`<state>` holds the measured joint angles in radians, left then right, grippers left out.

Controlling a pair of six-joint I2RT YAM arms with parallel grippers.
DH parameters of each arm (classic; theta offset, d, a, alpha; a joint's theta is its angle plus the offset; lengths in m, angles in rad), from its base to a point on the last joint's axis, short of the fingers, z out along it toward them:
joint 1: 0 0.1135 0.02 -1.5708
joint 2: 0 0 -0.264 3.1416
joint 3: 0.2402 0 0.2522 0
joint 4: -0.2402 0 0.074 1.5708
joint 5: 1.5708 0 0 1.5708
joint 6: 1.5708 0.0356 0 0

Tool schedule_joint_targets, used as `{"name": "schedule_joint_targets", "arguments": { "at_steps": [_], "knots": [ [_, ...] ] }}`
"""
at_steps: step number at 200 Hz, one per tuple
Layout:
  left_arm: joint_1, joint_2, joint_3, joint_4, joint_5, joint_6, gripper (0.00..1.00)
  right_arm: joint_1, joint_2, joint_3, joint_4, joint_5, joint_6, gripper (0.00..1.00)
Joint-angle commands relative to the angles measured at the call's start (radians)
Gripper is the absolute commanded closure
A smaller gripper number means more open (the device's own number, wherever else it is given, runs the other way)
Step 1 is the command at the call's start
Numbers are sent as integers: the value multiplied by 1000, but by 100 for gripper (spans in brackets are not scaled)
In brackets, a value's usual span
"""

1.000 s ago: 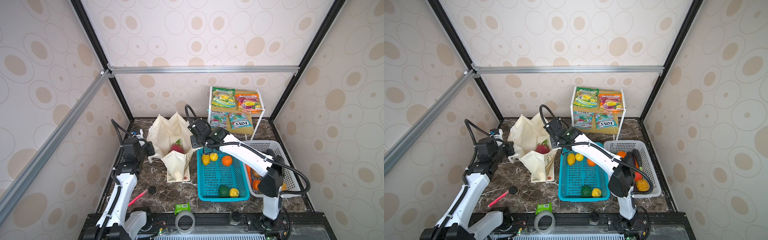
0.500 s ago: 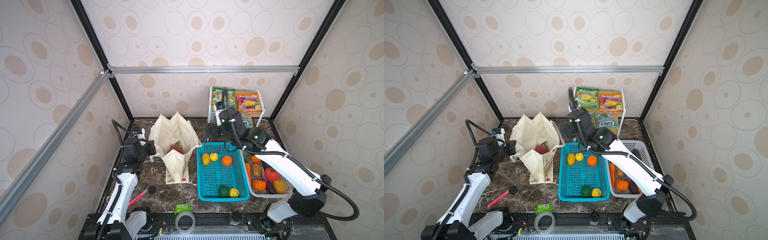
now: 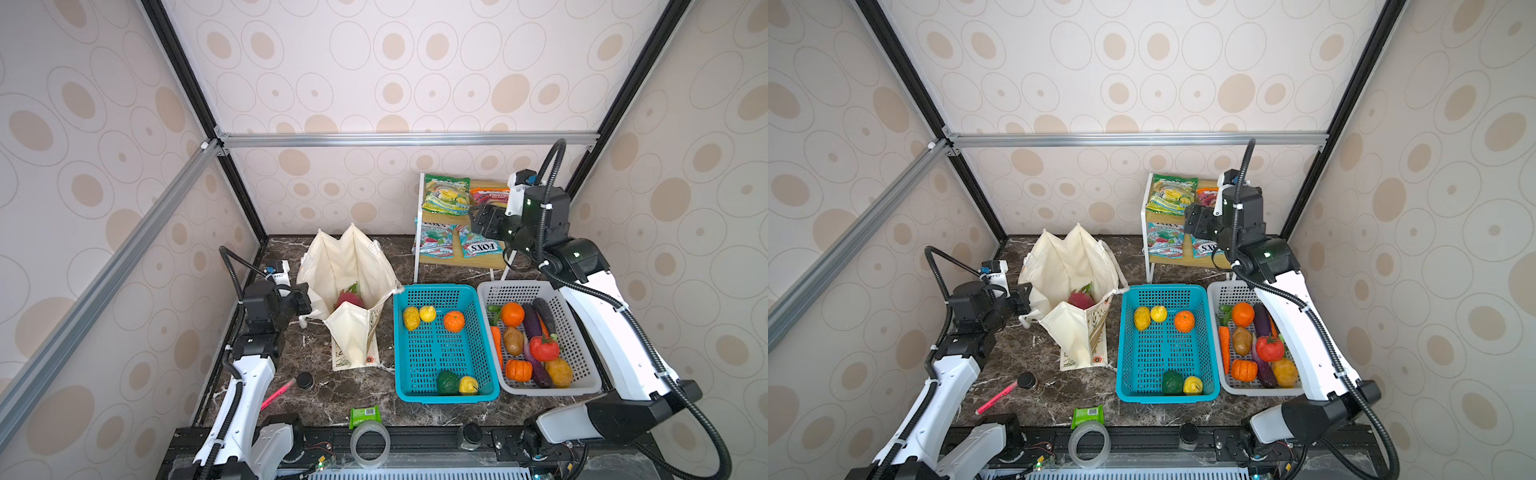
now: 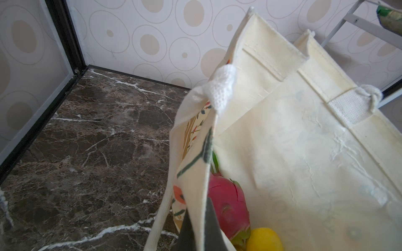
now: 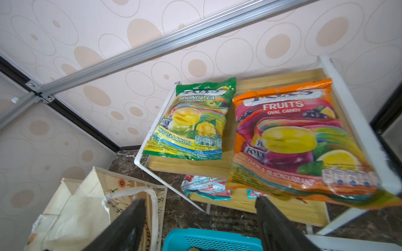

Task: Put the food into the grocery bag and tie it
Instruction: 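Move the right gripper up to the green Fox's Spring Tea candy bag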

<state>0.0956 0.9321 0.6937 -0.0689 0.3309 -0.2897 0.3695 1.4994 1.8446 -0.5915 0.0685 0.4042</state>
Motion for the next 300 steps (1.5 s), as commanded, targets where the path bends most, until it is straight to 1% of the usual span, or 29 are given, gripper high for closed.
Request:
{"name": "schedule_joint_targets", "arguments": {
  "at_steps": [1, 12, 23, 49, 61, 90, 114, 124, 143, 148, 166, 181, 199, 223, 266, 276, 300],
  "knots": [
    [5, -29, 15, 6, -34, 44, 100, -5, 89, 113, -55, -74, 58, 25],
    [5, -35, 15, 2, -40, 44, 100, -5, 143, 174, -105, -65, 71, 28],
    [4, -38, 15, 3, -41, 44, 100, -6, 182, 213, -144, -45, 81, 28],
    [5, -37, 16, 1, -42, 43, 100, -9, 212, 197, -125, 6, 86, 28],
    [5, -36, 18, 1, -42, 43, 100, -25, 219, 190, -116, 6, 86, 28],
    [4, -31, 17, 5, -30, 40, 100, -80, 230, 160, -63, -89, 103, 30],
    [5, -20, 18, 8, -18, 38, 100, -84, 247, 153, -8, -200, 71, 30],
    [4, -15, 20, 2, -17, 38, 100, -83, 258, 156, 6, -222, 73, 31],
    [4, -18, 19, 4, -16, 38, 100, -84, 293, 197, -26, -217, 77, 32],
    [5, -18, 21, 4, -16, 38, 100, -110, 303, 210, -38, -217, 81, 32],
    [4, -21, 20, 3, -19, 38, 100, -111, 332, 241, -61, -220, 87, 33],
    [5, -23, 21, 1, -20, 38, 100, -112, 339, 254, -75, -213, 91, 38],
    [4, -26, 19, 1, -25, 39, 100, -110, 320, 246, -91, -193, 82, 38],
    [4, -29, 20, 3, -24, 38, 100, -111, 296, 239, -99, -134, 47, 37],
    [4, -29, 19, 2, -25, 39, 100, -116, 336, 359, -223, -37, -39, 35],
    [5, -31, 18, 3, -25, 38, 100, -115, 340, 381, -233, -45, -53, 34],
    [5, -31, 19, 3, -24, 39, 100, -112, 329, 412, -204, -138, -64, 34]
  ]
}}
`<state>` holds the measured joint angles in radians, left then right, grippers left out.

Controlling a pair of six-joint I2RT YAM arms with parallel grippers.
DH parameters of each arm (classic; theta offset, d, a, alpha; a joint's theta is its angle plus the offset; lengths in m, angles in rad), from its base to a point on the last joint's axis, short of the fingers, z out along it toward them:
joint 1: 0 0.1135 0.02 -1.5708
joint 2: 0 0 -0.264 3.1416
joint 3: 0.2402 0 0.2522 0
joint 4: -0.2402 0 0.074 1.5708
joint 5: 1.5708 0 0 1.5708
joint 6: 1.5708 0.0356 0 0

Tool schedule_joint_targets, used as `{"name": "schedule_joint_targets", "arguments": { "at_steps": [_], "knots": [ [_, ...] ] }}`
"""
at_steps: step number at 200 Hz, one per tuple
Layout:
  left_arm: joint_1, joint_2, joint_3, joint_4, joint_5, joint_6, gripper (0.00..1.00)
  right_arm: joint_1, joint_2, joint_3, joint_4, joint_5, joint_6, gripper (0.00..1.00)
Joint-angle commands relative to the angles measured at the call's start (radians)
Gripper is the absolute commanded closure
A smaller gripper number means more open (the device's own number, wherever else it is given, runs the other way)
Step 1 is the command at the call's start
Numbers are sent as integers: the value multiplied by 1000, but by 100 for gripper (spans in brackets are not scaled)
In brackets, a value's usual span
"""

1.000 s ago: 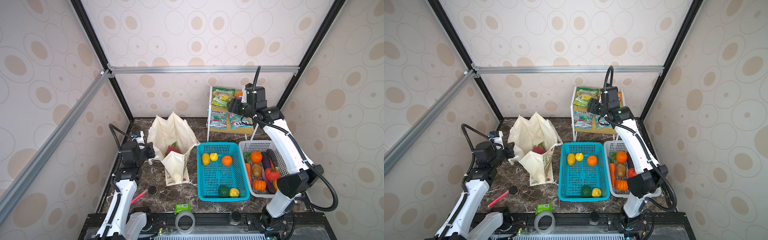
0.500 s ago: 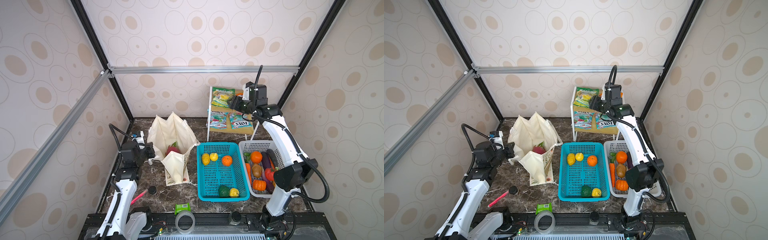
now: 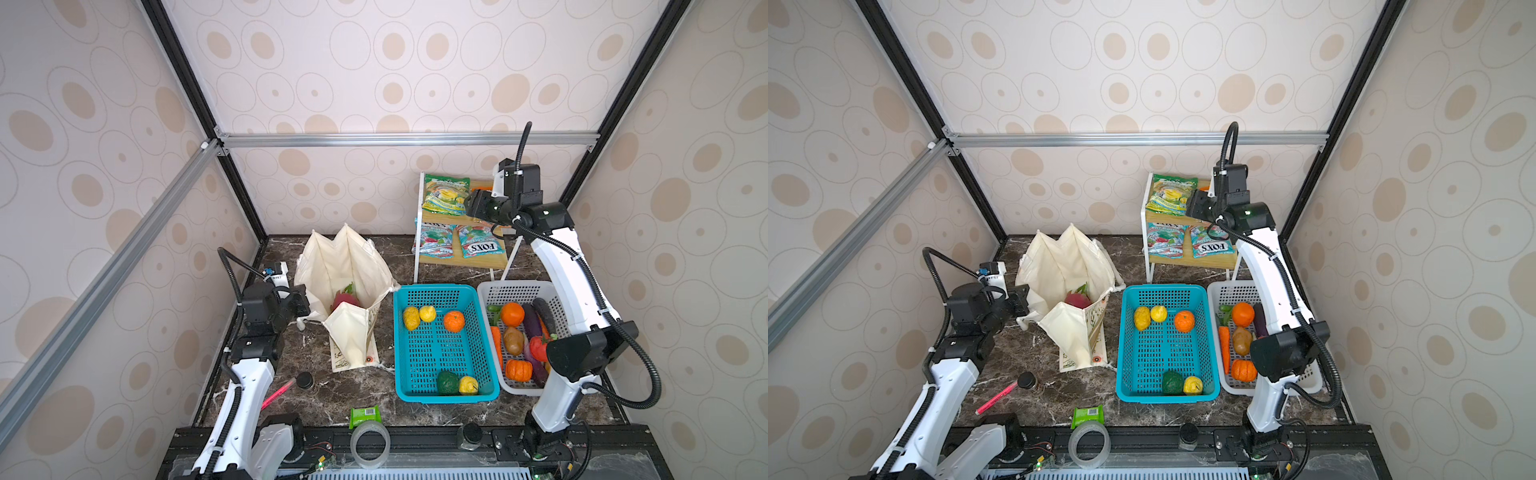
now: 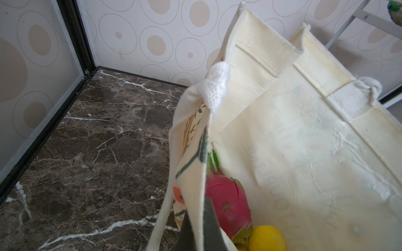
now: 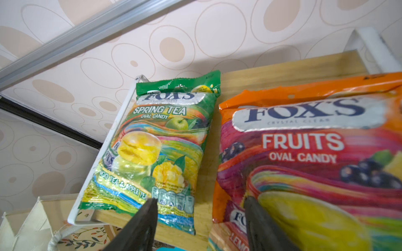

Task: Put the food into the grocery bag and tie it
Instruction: 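Move the right gripper up to the green Fox's Spring Tea candy bag, then lower the right gripper and close it on the green candy bag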

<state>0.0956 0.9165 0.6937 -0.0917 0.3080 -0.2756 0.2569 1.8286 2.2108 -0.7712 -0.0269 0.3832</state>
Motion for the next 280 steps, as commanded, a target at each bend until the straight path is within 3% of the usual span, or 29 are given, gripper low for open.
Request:
{"name": "schedule_joint_targets", "arguments": {
  "at_steps": [1, 54, 133, 280],
  "knots": [
    [4, -16, 19, 26, 0, 25, 100, 1, -1, 46, -24, -44, -43, 34],
    [4, -19, 19, 26, -1, 24, 100, 59, -60, 52, -30, -48, 18, 34],
    [5, -19, 18, 27, 3, 22, 100, 130, -196, -261, 123, 34, 145, 31],
    [5, -21, 19, 25, 5, 25, 100, 49, -65, -179, 141, -7, 176, 35]
  ]
}}
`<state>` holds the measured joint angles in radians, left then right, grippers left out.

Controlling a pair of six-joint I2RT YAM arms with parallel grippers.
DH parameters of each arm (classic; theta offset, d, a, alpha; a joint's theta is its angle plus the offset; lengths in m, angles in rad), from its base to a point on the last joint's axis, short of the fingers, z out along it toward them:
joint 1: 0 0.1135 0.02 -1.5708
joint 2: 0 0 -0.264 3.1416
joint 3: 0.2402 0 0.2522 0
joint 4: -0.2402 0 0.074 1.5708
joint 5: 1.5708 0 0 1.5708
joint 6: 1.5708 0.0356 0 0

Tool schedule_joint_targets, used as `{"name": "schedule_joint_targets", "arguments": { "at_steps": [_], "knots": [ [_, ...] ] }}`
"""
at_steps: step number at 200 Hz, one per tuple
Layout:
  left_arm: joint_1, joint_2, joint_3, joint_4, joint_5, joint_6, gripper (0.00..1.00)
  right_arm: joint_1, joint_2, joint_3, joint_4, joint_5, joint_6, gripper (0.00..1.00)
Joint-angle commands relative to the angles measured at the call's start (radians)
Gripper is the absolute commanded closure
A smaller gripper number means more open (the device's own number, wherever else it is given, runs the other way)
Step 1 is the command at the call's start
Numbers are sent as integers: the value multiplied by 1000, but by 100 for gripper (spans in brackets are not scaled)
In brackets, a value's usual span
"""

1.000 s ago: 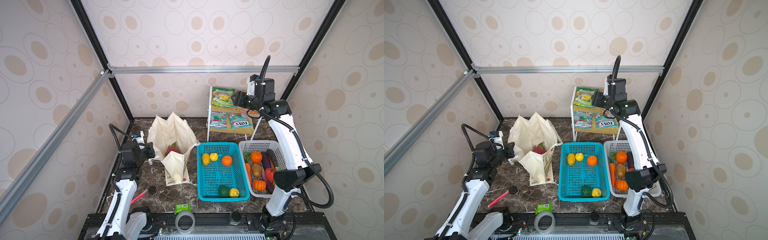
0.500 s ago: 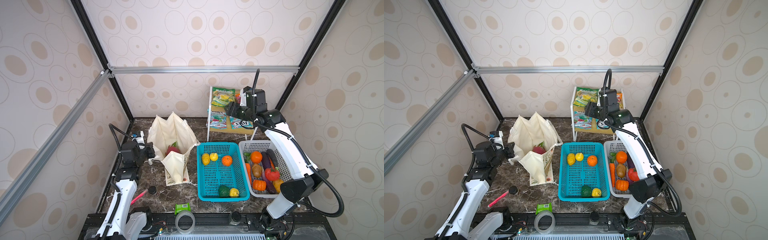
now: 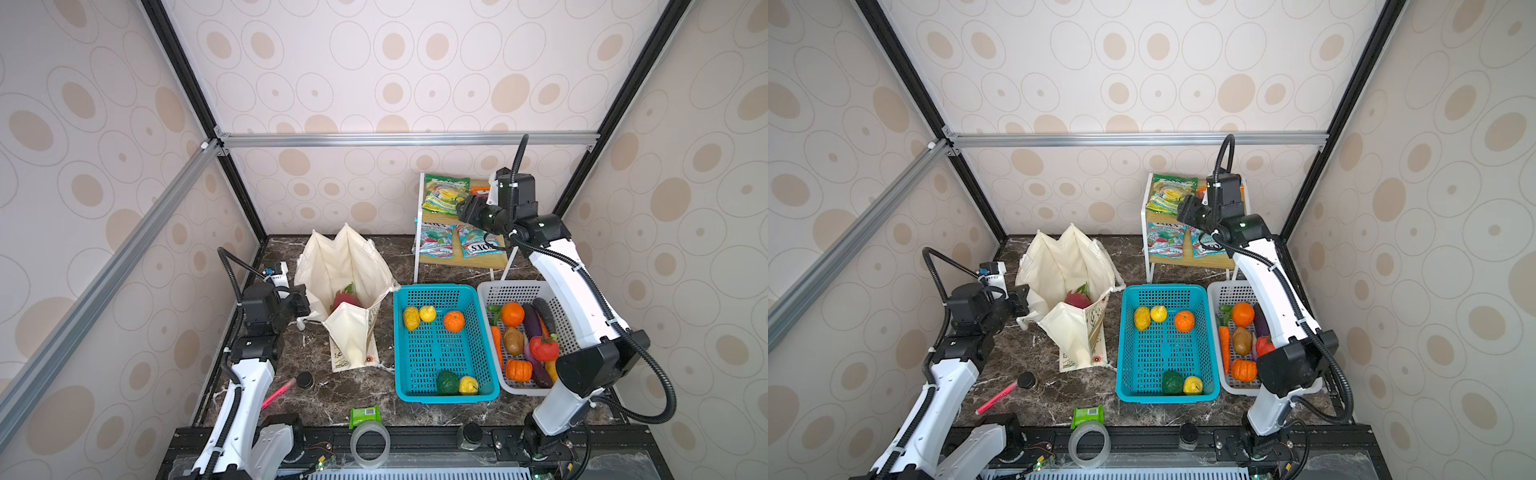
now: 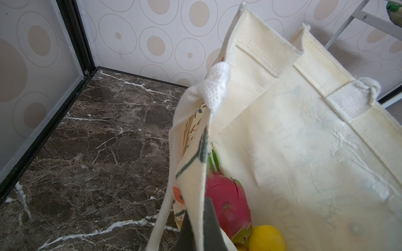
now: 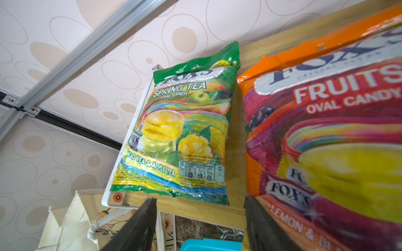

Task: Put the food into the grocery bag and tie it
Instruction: 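Lower the right gripper and close it on the green candy bag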

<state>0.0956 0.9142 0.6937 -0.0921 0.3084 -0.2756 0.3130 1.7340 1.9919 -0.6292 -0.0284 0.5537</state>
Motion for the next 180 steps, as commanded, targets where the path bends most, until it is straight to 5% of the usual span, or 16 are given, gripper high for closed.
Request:
{"name": "schedule_joint_targets", "arguments": {
  "at_steps": [1, 54, 113, 180],
  "knots": [
    [4, -19, 18, 26, 4, 25, 100, -7, 32, 41, -2, -5, 6, 35],
    [4, -19, 21, 23, -12, 30, 100, -17, 81, 92, -9, -6, -7, 47],
    [4, -18, 19, 23, -6, 32, 100, -27, 100, 76, 26, -29, 17, 47],
    [4, -18, 20, 19, -10, 31, 100, -28, 110, 78, 52, -87, 47, 83]
  ]
}}
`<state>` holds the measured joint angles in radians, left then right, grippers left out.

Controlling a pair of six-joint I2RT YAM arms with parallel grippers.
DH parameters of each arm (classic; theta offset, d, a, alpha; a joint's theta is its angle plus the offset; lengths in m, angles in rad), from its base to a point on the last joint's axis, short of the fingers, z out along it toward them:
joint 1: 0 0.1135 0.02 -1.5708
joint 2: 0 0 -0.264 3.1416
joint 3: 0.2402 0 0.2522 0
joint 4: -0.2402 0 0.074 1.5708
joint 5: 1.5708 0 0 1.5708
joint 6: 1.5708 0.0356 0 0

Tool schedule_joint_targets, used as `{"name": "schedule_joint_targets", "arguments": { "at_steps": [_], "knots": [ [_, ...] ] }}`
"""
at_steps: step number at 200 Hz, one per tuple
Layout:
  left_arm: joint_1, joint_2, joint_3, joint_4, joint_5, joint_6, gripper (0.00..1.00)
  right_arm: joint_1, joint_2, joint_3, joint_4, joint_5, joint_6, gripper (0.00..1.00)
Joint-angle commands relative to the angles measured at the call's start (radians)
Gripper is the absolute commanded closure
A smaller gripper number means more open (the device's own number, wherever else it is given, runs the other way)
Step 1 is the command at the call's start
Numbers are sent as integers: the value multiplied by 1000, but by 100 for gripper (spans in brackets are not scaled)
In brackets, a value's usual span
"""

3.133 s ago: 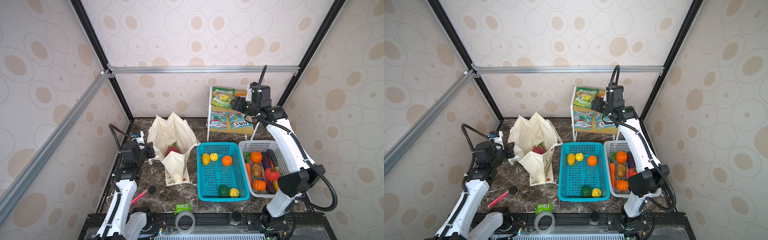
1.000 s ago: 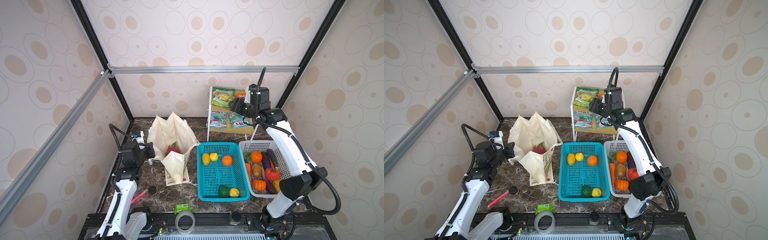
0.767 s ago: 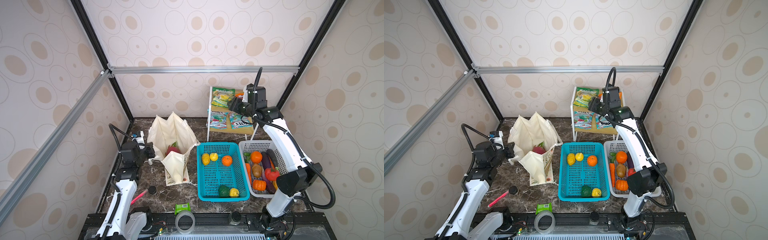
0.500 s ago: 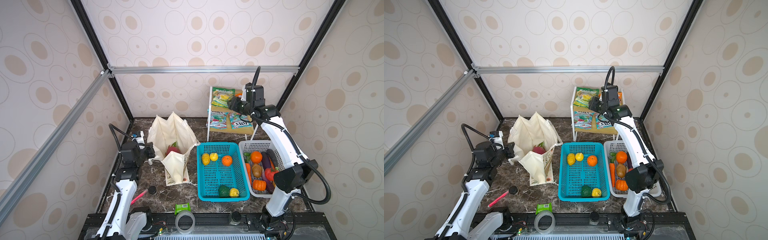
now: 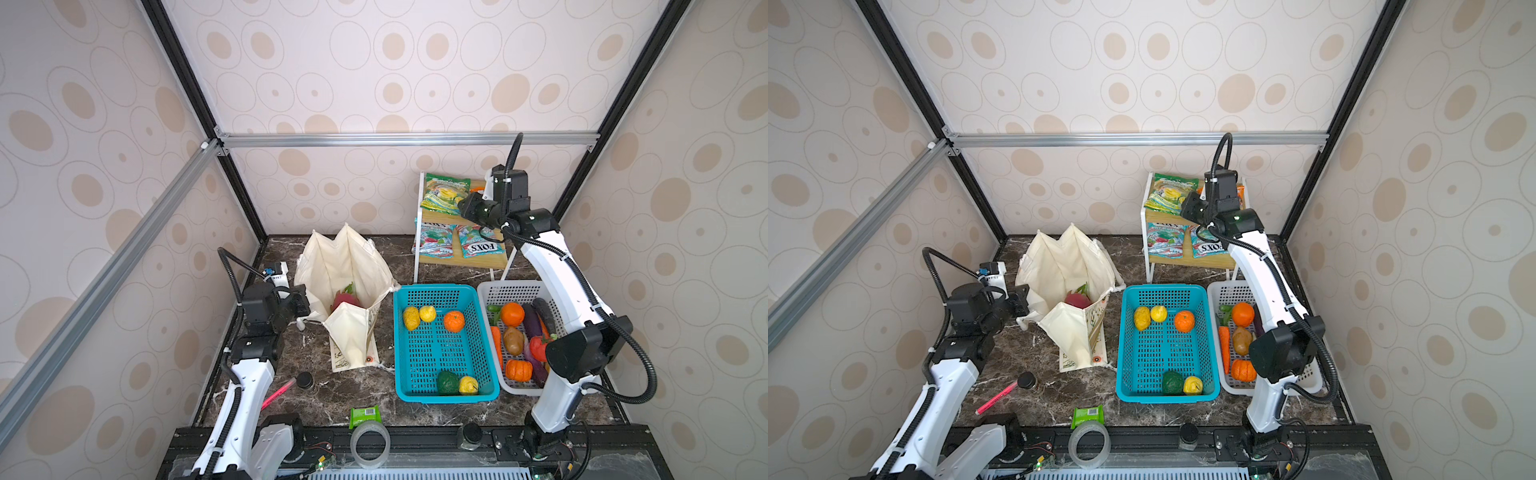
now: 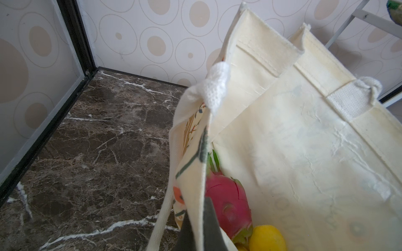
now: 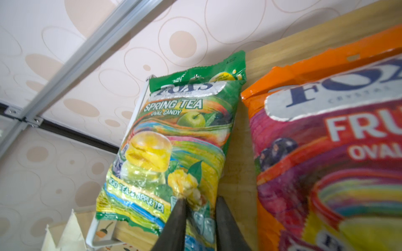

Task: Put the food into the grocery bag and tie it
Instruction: 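Lower the right gripper and close it on the green candy bag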

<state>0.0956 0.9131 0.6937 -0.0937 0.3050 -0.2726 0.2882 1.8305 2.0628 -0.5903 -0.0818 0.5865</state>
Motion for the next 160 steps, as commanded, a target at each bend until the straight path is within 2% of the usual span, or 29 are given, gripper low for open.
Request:
{"name": "schedule_joint_targets", "arguments": {
  "at_steps": [1, 15, 30, 73, 88, 118, 132, 148, 160],
  "knots": [
    [4, -17, 20, 20, -7, 28, 100, -2, 13, 8, 13, -35, 14, 83],
    [5, -15, 22, 18, -6, 28, 100, -3, 15, 9, 13, -43, 19, 82],
    [5, -16, 23, 20, -1, 27, 100, -3, 16, 2, 16, -47, 23, 71],
    [4, -17, 21, 22, 3, 25, 100, -2, 38, 10, 17, -83, 26, 62],
    [6, -19, 20, 23, 6, 25, 100, -3, 39, 8, 18, -81, 28, 69],
    [5, -18, 20, 23, 8, 26, 100, -3, 31, 14, 17, -99, 24, 94],
    [5, -19, 21, 23, 7, 26, 100, -3, 32, 36, 11, -132, 10, 99],
    [5, -19, 20, 23, 8, 26, 100, -1, 55, 110, -23, -198, -4, 100],
    [4, -19, 20, 22, 10, 25, 100, 9, 76, 191, -81, -191, -33, 100]
  ]
}}
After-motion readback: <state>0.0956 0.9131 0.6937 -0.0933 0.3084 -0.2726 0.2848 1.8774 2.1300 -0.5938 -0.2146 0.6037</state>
